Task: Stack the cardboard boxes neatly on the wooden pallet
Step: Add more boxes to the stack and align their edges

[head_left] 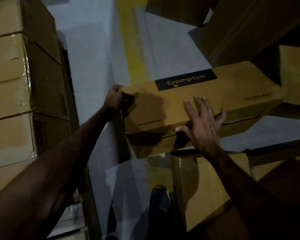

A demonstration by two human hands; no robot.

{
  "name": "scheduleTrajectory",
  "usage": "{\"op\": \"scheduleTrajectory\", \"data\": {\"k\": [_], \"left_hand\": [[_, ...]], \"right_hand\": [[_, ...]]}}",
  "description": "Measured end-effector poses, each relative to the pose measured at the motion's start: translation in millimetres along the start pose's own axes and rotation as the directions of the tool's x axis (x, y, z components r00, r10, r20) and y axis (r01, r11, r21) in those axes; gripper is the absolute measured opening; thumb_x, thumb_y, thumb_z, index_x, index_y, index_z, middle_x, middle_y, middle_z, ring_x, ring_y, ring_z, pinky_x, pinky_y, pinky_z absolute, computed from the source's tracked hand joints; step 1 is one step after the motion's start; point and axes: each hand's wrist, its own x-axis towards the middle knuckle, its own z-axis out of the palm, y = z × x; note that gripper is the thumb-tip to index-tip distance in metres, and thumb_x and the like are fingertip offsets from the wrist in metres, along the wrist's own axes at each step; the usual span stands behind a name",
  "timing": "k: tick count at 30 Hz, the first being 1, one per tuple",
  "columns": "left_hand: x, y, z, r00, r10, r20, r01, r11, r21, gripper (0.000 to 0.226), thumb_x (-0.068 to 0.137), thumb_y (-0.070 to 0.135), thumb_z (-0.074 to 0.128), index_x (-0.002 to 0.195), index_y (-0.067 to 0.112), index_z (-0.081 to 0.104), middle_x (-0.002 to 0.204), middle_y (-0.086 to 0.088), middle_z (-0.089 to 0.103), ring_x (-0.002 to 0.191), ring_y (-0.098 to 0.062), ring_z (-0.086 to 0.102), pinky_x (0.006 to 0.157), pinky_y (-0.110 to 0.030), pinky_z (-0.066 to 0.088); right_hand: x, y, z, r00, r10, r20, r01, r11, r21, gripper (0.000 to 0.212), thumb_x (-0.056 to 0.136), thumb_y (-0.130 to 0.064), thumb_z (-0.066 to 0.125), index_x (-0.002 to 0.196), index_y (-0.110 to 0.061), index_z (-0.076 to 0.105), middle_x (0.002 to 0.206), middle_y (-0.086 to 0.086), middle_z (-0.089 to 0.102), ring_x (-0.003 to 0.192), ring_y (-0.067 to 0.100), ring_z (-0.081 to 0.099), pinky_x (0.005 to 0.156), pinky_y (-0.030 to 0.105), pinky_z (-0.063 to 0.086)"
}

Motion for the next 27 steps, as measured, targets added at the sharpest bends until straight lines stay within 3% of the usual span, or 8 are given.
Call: {"op": "scheduleTrajectory", "data": {"k": [2, 6, 11, 17, 20, 22, 24, 27], "left_hand": [[-12, -9, 2, 1.000, -0.016, 0.019, 0.016, 1.000, -0.027, 0.021, 0.083, 0.008, 0.073, 0.079, -0.001, 0.054, 0.070, -0.016, 0.055, 0.053, -0.021, 0.054, 0.049, -0.030, 0.039], [-40, -35, -9, 0.973, -0.173, -0.156, 0.122, 0.949, -0.291, 0.030, 0.078, 0.020, 0.076, 0.091, 0.010, 0.051, 0.097, -0.011, 0.058, 0.088, -0.031, 0.067, 0.069, -0.044, 0.058], [-126, -80, -25, 0.898, -0.051, -0.436, 0.025, 0.998, -0.066, 0.028, 0.096, 0.036, 0.069, 0.107, 0.012, 0.060, 0.103, -0.005, 0.064, 0.095, -0.022, 0.059, 0.079, -0.040, 0.050], [-169, -128, -41, 0.830, -0.075, -0.552, 0.079, 0.997, -0.017, 0.036, 0.093, 0.052, 0.060, 0.101, 0.017, 0.064, 0.108, -0.005, 0.062, 0.098, -0.021, 0.057, 0.083, -0.037, 0.047], [-154, -129, -60, 0.828, -0.291, -0.480, 0.166, 0.944, -0.286, 0.034, 0.101, 0.040, 0.063, 0.080, 0.014, 0.067, 0.083, -0.002, 0.067, 0.082, -0.023, 0.062, 0.073, -0.035, 0.047], [-142, -132, -73, 0.843, -0.369, -0.391, 0.279, 0.922, -0.269, 0.020, 0.099, 0.028, 0.067, 0.086, 0.014, 0.073, 0.088, -0.003, 0.071, 0.093, -0.031, 0.068, 0.075, -0.035, 0.051], [-137, -131, -77, 0.864, -0.449, -0.227, 0.376, 0.876, -0.303, 0.014, 0.098, 0.024, 0.065, 0.102, 0.017, 0.076, 0.100, -0.004, 0.072, 0.105, -0.033, 0.066, 0.076, -0.035, 0.051], [-141, -131, -77, 0.865, -0.498, 0.059, 0.487, 0.805, -0.339, 0.050, 0.088, 0.025, 0.063, 0.137, 0.036, 0.067, 0.140, -0.002, 0.063, 0.135, -0.033, 0.051, 0.092, -0.046, 0.050]], "right_hand": [[-4, -6, 1, 1.000, 0.006, 0.010, -0.006, 1.000, -0.005, 0.088, 0.085, -0.081, 0.041, 0.159, -0.034, 0.036, 0.171, 0.010, 0.022, 0.159, 0.033, 0.015, 0.114, 0.082, 0.006], [-5, -21, 8, 0.993, -0.059, 0.101, 0.051, 0.995, 0.082, 0.090, 0.087, -0.068, 0.066, 0.163, -0.035, 0.030, 0.175, 0.008, 0.010, 0.161, 0.035, -0.002, 0.113, 0.084, 0.014], [-26, -52, 30, 0.945, -0.208, 0.253, 0.171, 0.972, 0.163, 0.118, 0.077, -0.041, 0.089, 0.166, -0.035, 0.013, 0.175, 0.009, -0.008, 0.159, 0.040, -0.013, 0.111, 0.078, 0.031], [-23, -102, 27, 0.889, -0.302, 0.344, 0.291, 0.953, 0.084, 0.117, 0.082, 0.003, 0.067, 0.167, -0.036, -0.003, 0.173, 0.007, -0.023, 0.158, 0.038, -0.020, 0.122, 0.068, 0.021], [-25, -109, 27, 0.930, -0.228, 0.288, 0.171, 0.963, 0.211, 0.096, 0.084, 0.007, 0.059, 0.165, -0.032, 0.026, 0.176, 0.008, -0.008, 0.161, 0.036, -0.010, 0.125, 0.066, 0.017], [-38, -118, 28, 0.977, -0.079, 0.196, 0.002, 0.931, 0.366, 0.083, 0.084, 0.005, 0.060, 0.159, -0.024, 0.044, 0.175, 0.012, 0.004, 0.161, 0.037, -0.001, 0.125, 0.064, 0.022], [-59, -139, 33, 0.976, 0.085, 0.201, -0.158, 0.909, 0.385, 0.067, 0.097, -0.010, 0.056, 0.161, -0.021, 0.039, 0.175, 0.012, 0.002, 0.161, 0.037, -0.001, 0.126, 0.061, 0.022], [-88, -166, 43, 0.911, 0.225, 0.344, -0.354, 0.856, 0.377, 0.079, 0.106, -0.057, 0.041, 0.168, -0.025, 0.005, 0.174, 0.003, -0.022, 0.159, 0.042, -0.008, 0.127, 0.061, 0.013]]}}
